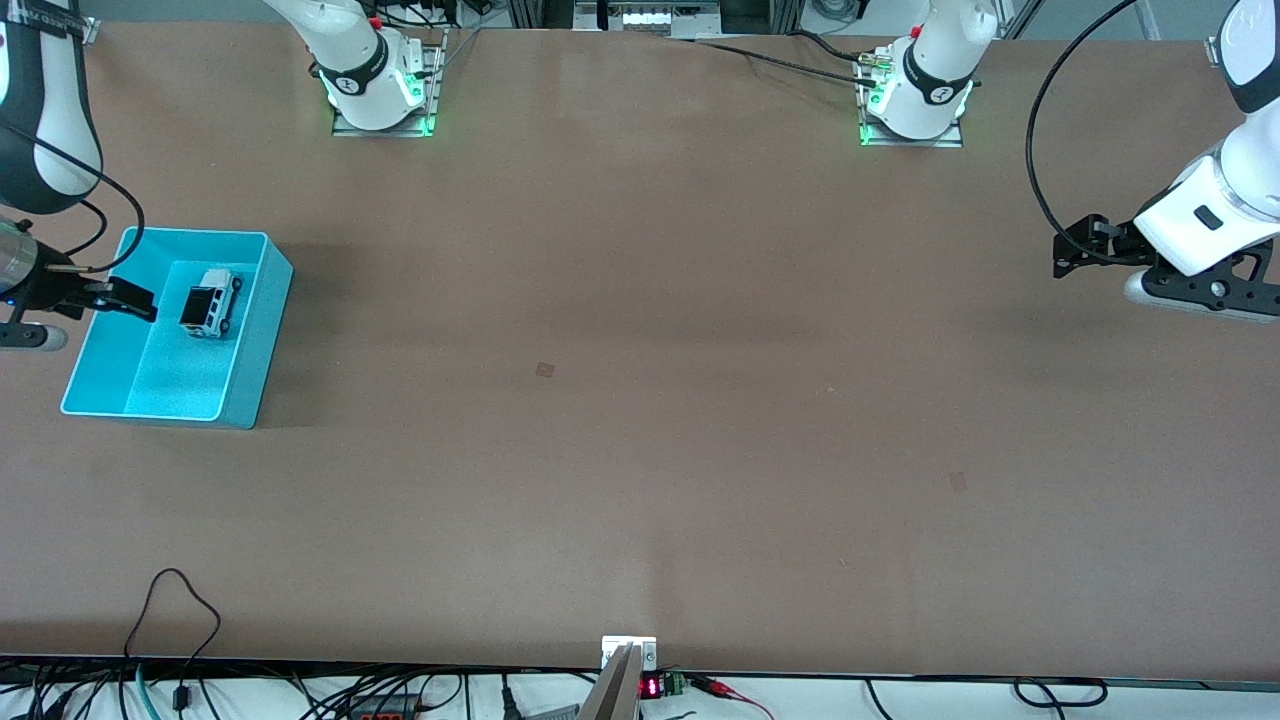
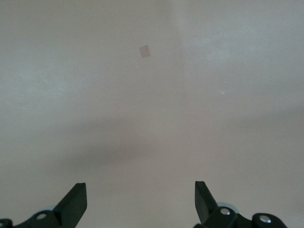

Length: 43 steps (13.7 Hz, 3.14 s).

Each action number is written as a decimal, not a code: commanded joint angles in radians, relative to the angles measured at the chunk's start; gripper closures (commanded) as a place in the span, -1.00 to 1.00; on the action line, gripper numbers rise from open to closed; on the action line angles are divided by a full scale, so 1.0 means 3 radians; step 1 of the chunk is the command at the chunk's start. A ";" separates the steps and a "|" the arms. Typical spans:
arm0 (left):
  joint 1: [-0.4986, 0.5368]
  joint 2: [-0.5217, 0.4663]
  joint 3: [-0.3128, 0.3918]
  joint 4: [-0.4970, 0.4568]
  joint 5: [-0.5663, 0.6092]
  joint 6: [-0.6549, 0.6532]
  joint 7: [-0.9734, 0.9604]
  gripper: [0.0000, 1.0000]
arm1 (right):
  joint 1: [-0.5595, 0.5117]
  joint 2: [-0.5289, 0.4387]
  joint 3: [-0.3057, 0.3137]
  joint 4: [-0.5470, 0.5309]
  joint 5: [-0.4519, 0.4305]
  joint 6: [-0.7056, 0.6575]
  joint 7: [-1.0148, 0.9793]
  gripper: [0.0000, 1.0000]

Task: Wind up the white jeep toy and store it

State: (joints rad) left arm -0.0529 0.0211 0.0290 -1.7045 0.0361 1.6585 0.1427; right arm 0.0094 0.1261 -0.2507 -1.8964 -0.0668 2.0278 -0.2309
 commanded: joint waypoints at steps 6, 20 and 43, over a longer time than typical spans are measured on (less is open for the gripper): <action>0.0013 0.0037 0.0011 0.0093 -0.0018 -0.0057 0.0061 -1.00 | 0.0306 -0.0134 0.0007 0.0487 0.0366 -0.0515 0.0003 -1.00; 0.0003 0.0037 0.0005 0.0093 -0.0013 -0.0072 0.0061 -1.00 | -0.0093 -0.0384 0.1111 0.0665 0.0162 -0.0889 0.0775 -1.00; -0.0008 0.0042 0.0005 0.0098 -0.0013 -0.0113 0.0056 -1.00 | -0.0103 -0.0262 0.1071 0.1234 0.0141 -0.1329 0.0805 -1.00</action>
State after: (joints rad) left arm -0.0534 0.0224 0.0287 -1.7032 0.0362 1.6456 0.1427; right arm -0.0123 0.0350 0.0629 -1.5541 -0.0160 1.6418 -0.0004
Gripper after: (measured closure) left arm 0.000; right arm 0.000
